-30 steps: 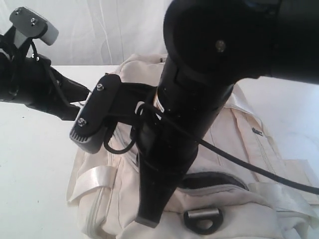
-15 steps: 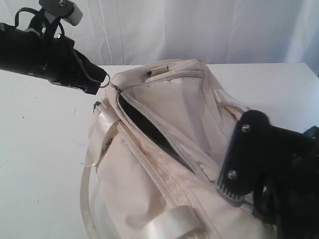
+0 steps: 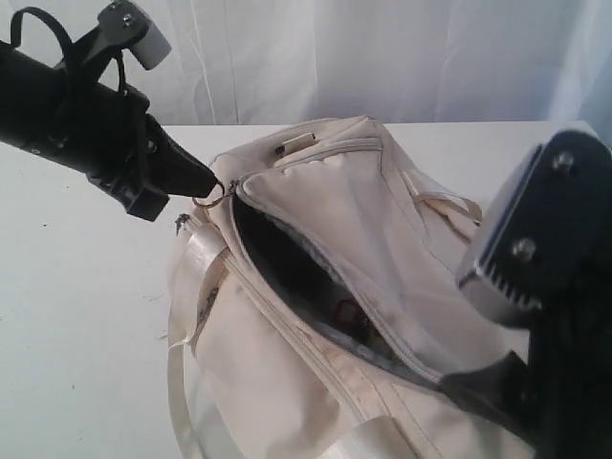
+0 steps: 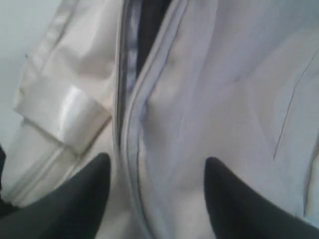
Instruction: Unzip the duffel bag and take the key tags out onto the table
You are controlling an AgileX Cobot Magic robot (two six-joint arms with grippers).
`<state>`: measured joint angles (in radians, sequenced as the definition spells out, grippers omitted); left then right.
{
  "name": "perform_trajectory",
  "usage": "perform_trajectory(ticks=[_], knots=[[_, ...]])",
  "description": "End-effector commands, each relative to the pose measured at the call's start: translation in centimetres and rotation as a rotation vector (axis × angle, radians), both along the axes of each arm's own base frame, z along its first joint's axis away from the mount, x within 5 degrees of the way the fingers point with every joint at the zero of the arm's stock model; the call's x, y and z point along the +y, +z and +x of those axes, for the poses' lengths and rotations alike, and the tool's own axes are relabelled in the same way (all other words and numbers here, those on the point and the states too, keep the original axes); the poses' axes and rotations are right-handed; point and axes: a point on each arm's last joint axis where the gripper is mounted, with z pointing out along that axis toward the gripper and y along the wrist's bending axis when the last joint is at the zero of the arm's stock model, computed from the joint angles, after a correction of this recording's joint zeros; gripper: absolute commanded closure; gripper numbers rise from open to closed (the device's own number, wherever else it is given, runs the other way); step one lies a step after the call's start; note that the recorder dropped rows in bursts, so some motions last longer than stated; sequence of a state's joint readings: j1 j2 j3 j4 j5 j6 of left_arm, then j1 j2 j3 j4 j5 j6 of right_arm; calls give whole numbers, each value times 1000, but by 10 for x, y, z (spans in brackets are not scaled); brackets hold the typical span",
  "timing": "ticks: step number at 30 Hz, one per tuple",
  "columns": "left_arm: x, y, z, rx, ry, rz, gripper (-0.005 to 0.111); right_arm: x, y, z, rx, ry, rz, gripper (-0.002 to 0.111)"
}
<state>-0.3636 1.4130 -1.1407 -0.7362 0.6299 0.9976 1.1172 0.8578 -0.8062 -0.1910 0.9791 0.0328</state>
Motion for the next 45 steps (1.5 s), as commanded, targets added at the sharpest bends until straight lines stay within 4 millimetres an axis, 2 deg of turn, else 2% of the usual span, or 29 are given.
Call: perform_trajectory(ticks=[1,3,4,10,12,15,22,29,35,38,40,45], knots=[[1,22,-14,-39,-100,-8,107,14,44,5,-161,74,228,46],[2,24,-16,-56,-97,-10,107,32,50,14,-240,107,284,47],[2,24,-16,-59,-99,-10,107,41,46,19,-254,119,269,47],[4,22,-15,-77,-101,35,107,143,-16,67,-285,235,128,42],[5,22,-14,-82,-97,37,107,158,-28,75,-269,239,99,42],[5,22,-14,-85,-95,36,107,165,-36,80,-266,231,70,42],[5,22,-14,-86,-93,36,107,158,-37,90,-310,111,14,43],[5,22,-14,-86,-93,36,107,161,-37,89,-305,114,48,66],[5,23,-13,-93,-86,35,107,166,-49,92,-284,116,22,74],[5,24,-10,-117,-63,31,107,167,-50,91,-239,72,56,90],[6,25,-7,-141,-40,28,107,168,-50,89,-204,54,82,106],[4,22,1,-176,-20,20,107,175,-51,76,-156,86,130,108]])
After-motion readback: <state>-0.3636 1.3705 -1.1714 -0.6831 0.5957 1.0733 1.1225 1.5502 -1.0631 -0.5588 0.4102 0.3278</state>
